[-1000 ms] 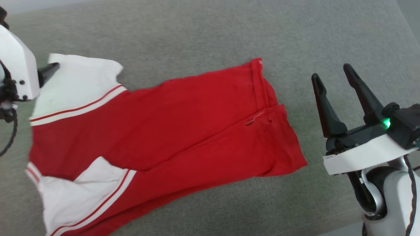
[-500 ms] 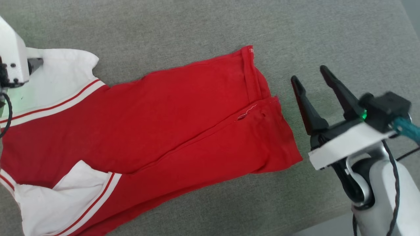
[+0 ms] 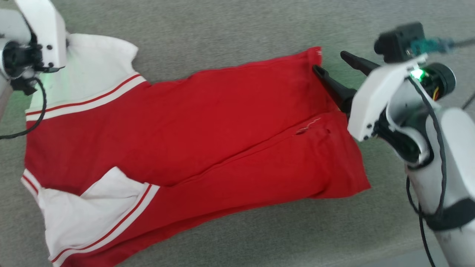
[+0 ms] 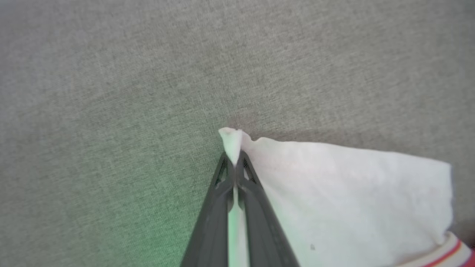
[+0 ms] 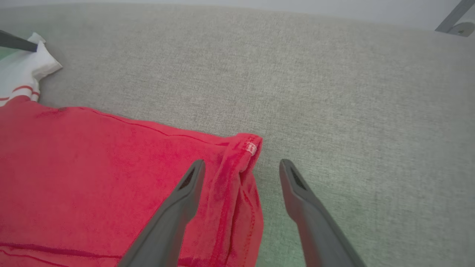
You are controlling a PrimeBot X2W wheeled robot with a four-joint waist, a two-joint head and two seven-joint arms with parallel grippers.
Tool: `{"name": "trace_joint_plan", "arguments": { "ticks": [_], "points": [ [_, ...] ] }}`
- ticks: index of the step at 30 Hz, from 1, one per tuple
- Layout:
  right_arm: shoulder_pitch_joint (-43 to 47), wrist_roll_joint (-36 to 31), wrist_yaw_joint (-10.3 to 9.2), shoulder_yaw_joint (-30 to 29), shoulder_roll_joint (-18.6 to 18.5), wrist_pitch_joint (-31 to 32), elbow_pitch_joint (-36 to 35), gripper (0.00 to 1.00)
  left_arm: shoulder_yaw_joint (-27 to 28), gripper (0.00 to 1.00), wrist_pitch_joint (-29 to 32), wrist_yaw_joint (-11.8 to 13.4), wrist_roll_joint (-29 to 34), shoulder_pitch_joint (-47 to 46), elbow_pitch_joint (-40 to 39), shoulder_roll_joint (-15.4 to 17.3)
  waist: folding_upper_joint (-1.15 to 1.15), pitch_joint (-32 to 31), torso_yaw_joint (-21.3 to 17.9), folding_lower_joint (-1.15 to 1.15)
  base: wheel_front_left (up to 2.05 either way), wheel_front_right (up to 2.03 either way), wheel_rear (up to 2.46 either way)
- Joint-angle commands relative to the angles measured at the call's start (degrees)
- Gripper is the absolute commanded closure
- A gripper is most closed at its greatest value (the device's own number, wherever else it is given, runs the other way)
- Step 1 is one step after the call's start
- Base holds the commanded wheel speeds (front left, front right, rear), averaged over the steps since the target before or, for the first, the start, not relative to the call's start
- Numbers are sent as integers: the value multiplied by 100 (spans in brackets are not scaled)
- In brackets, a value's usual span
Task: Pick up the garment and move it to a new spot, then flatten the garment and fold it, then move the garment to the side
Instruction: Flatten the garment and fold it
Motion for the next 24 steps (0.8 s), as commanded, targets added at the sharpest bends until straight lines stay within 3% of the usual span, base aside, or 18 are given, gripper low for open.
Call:
{"name": "trace_joint_plan", "arguments": {
  "ticks": [1,9,11,12,24],
  "points": [
    [-144,51,-2,22,-4,110,89,0,-45,100,-55,-51,6,43,68,-91,0,24,74,0,0,0,0],
    [-882,342,-2,386,33,1528,1347,0,-90,100,-267,-256,49,-133,387,-475,0,15,342,0,0,0,0],
    [-939,453,-1,477,66,1802,1547,73,-90,100,-348,-290,51,-162,461,-553,0,0,395,0,0,0,0],
    [-1001,467,-1,450,53,1864,1624,100,-92,100,-394,-314,55,-174,484,-599,0,-11,430,0,0,0,0],
    [-1036,576,-2,406,-349,1566,1340,100,-31,100,-441,-459,-166,-256,463,-734,0,-396,810,0,0,0,0]
  ]
}}
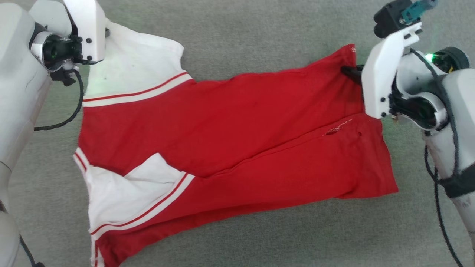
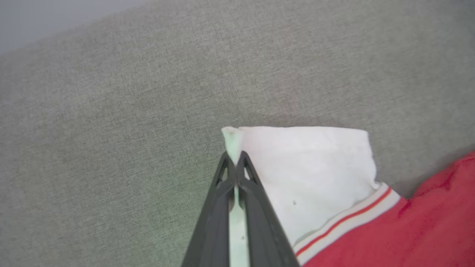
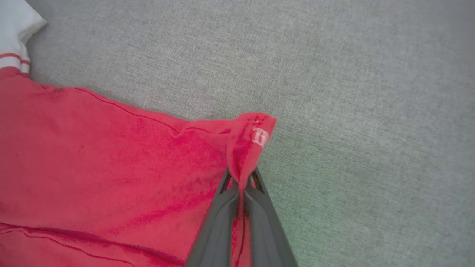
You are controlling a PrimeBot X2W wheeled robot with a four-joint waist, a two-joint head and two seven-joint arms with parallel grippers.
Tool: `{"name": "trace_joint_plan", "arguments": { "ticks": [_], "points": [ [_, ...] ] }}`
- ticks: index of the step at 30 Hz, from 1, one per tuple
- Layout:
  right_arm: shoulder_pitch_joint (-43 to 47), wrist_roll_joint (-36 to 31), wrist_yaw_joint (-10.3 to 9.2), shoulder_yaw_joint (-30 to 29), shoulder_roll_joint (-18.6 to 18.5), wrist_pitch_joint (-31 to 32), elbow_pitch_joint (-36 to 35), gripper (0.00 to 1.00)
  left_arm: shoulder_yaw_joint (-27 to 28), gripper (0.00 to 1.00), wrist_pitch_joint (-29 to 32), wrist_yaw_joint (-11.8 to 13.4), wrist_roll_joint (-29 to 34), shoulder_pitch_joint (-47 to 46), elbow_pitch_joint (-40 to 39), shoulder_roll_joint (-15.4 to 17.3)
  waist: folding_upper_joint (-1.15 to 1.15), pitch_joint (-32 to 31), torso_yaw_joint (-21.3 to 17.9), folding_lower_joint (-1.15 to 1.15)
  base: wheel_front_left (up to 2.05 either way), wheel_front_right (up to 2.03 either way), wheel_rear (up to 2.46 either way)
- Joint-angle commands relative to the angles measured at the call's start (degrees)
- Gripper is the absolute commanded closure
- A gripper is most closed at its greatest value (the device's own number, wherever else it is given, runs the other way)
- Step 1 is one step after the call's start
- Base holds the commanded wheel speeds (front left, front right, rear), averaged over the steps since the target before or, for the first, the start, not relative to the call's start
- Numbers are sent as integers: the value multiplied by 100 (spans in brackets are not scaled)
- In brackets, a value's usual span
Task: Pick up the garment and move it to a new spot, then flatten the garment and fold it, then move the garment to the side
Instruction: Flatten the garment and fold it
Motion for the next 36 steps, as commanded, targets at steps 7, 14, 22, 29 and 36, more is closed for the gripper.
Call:
{"name": "trace_joint_plan", "arguments": {
  "ticks": [7,14,22,29,36],
  "points": [
    [551,123,-2,-128,-467,-219,-688,100,-45,100,406,-39,-199,123,-513,175,0,-388,341,0,0,0,0],
    [1331,300,-2,-487,-896,-245,-1578,100,-159,100,633,320,-168,529,-1669,718,0,-665,513,0,0,0,0],
    [2487,443,-2,-989,-1195,-48,-2576,100,-179,100,1006,1760,-398,1573,-4735,1938,0,-824,641,0,0,0,0],
    [3444,540,-2,-1353,-1107,169,-3062,100,-386,100,1255,3185,-592,2605,-7276,2908,0,-849,651,0,0,0,0],
    [3843,444,-2,-1413,-726,296,-2703,100,-608,100,965,3536,-820,3388,-7671,2852,0,-867,632,0,0,0,0]
  ]
}}
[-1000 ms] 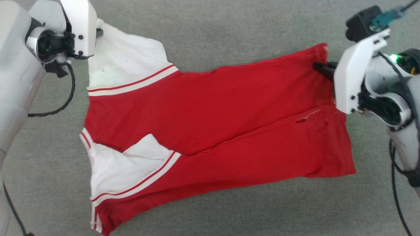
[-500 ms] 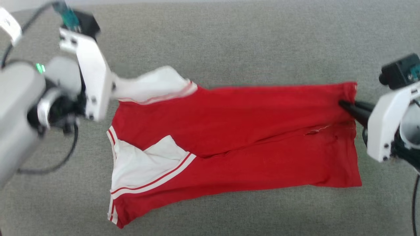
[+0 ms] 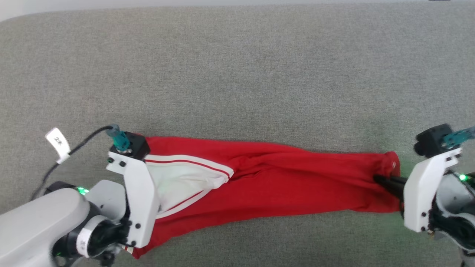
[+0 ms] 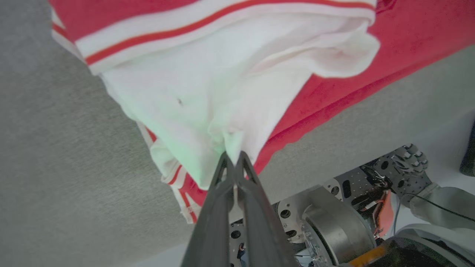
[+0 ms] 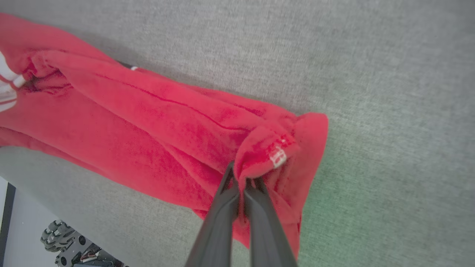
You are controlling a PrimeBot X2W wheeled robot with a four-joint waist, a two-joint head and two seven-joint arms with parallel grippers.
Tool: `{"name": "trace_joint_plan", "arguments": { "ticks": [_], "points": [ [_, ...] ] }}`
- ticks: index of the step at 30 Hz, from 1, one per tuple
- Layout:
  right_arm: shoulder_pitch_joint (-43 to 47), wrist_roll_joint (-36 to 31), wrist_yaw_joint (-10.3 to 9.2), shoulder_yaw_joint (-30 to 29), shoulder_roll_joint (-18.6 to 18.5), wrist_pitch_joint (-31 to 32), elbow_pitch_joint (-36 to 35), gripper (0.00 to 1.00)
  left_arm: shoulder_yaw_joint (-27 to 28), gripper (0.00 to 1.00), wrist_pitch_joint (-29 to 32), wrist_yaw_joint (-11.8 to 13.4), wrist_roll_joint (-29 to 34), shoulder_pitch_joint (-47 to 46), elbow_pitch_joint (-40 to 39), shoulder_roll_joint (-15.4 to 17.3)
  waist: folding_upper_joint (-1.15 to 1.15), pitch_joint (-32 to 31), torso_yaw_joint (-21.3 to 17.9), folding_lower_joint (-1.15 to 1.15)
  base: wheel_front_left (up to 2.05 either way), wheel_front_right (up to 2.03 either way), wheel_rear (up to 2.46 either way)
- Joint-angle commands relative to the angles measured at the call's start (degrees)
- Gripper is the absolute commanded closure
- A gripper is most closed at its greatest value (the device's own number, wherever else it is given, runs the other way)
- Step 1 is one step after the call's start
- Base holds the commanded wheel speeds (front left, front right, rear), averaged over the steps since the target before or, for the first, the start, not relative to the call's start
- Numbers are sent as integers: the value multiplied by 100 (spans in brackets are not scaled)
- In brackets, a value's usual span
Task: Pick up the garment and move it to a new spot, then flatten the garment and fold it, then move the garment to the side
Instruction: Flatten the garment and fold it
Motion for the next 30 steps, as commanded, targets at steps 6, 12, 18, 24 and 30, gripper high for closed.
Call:
{"name": "trace_joint_plan", "arguments": {
  "ticks": [6,12,18,24,30],
  "points": [
    [-230,-180,-1,81,266,-130,577,0,233,0,-724,-377,-252,367,844,-416,0,-77,24,0,0,0,0],
    [-264,-98,-1,-52,190,-1,592,0,546,0,-1757,-885,-98,545,1250,-495,0,-186,82,0,0,0,0],
    [-174,-91,-1,-387,98,349,595,0,816,0,-3114,-1270,326,773,1456,-476,0,-195,174,0,0,0,0],
    [-209,-20,-1,-397,145,540,962,0,1134,0,-4462,-1449,419,1236,1713,-590,0,-152,310,0,0,0,0],
    [-410,232,0,9,386,468,1555,0,1316,0,-5607,-1645,549,1648,2141,-763,0,-101,456,0,0,0,0]
  ]
}}
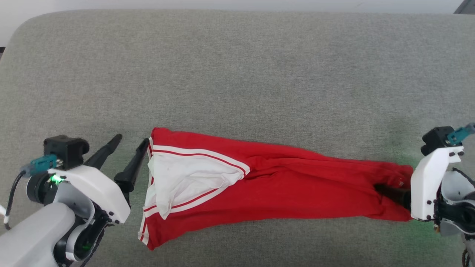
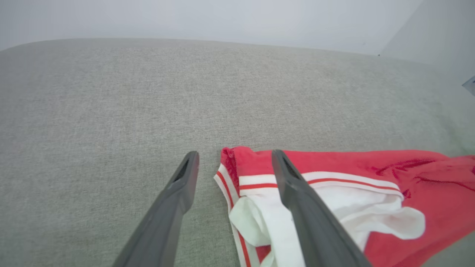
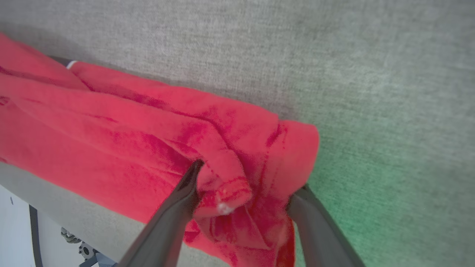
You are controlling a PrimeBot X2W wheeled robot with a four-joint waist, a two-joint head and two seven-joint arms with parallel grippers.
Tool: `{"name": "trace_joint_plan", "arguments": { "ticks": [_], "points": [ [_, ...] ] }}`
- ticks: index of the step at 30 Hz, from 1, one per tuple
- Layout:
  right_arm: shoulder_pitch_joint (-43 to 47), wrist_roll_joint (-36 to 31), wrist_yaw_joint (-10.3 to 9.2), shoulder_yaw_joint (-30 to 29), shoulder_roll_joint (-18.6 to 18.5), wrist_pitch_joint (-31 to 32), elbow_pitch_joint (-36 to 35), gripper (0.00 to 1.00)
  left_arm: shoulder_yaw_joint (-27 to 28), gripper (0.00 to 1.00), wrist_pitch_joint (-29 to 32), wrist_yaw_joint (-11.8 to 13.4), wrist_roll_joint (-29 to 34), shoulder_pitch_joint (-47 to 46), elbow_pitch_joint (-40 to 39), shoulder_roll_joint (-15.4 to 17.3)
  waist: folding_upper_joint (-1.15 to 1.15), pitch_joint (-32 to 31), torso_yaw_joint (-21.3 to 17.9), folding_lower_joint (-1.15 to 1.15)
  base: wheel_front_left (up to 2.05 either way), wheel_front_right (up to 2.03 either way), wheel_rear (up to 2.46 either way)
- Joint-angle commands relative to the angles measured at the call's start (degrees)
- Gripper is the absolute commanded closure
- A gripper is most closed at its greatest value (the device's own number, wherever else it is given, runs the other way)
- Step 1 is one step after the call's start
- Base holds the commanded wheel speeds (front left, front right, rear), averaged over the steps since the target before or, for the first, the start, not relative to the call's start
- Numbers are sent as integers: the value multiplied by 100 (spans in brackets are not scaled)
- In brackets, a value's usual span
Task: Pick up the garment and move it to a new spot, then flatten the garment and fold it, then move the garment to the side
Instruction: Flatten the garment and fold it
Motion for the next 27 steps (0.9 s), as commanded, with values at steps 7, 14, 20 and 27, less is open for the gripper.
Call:
{"name": "trace_joint_plan", "arguments": {
  "ticks": [7,14,20,27],
  "points": [
    [-285,640,22,831,404,-10,647,100,634,0,-591,-273,193,593,641,-444,0,12,161,0,0,0,0],
    [-607,1090,12,694,68,-207,638,100,2117,0,-590,-711,933,1426,968,-1212,0,-52,195,0,0,0,0],
    [-619,1203,1,435,-293,-382,604,100,2969,0,-590,-1103,1574,1937,1160,-1694,0,-125,161,0,0,0,0],
    [-553,1097,0,-85,-847,-642,807,100,4022,0,-591,-1547,2539,2441,1208,-2289,0,-231,74,0,0,0,0]
  ]
}}
